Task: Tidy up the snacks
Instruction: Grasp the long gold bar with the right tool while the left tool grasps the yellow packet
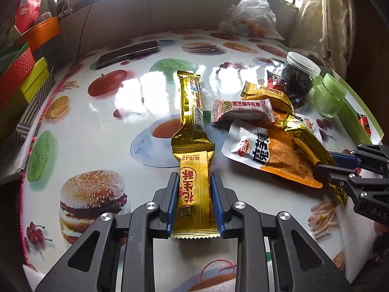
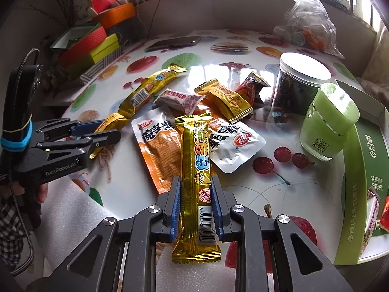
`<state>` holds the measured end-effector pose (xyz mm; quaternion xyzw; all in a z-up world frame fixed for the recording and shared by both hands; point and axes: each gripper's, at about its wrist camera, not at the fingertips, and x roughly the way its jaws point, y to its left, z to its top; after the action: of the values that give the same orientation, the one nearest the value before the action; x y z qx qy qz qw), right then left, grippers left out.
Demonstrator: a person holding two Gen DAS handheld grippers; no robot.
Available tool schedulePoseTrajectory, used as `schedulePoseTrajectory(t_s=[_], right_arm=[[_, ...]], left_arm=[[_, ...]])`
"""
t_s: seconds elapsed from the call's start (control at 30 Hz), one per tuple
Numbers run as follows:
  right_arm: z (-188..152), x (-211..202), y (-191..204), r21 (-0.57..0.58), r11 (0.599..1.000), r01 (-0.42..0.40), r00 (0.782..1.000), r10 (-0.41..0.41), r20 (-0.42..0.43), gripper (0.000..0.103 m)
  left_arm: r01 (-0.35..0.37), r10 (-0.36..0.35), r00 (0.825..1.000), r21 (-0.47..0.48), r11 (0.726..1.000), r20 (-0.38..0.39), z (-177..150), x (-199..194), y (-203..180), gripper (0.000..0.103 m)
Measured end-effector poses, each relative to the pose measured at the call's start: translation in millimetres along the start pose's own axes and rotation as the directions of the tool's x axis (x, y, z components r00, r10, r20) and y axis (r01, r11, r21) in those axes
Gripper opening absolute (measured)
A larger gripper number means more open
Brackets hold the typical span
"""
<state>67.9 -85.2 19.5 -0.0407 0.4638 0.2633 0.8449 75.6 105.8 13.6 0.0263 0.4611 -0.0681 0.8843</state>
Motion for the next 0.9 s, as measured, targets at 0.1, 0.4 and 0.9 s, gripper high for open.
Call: schedulePoseTrajectory(t_s=[0.1,0.4,0.9], right_arm=[[-0.4,-1.3,0.5,0.000,1.000,0.005,1.000,-0.005,0.003,0.022],[1.2,-12.4,2.4,-0.002,1.000,0.017,0.999,-0.017,0.037,0.022],[-3.1,-34.6,4.6,0.014,1.000,0.018,0.996,-0.019,0.088,0.022]], left_arm=[[-0.002,0.002,1.000,-0.013,1.000,0.001,-0.2,-0.9,-0.5,0.027],[0.010,-0.009,0.999,-0.023,1.000,0.046,3.3,-19.1,-8.0,0.026],[-0.009,0.010,1.000,-0.039,0.999,0.022,-8.0,-20.7,-14.5,0.045]])
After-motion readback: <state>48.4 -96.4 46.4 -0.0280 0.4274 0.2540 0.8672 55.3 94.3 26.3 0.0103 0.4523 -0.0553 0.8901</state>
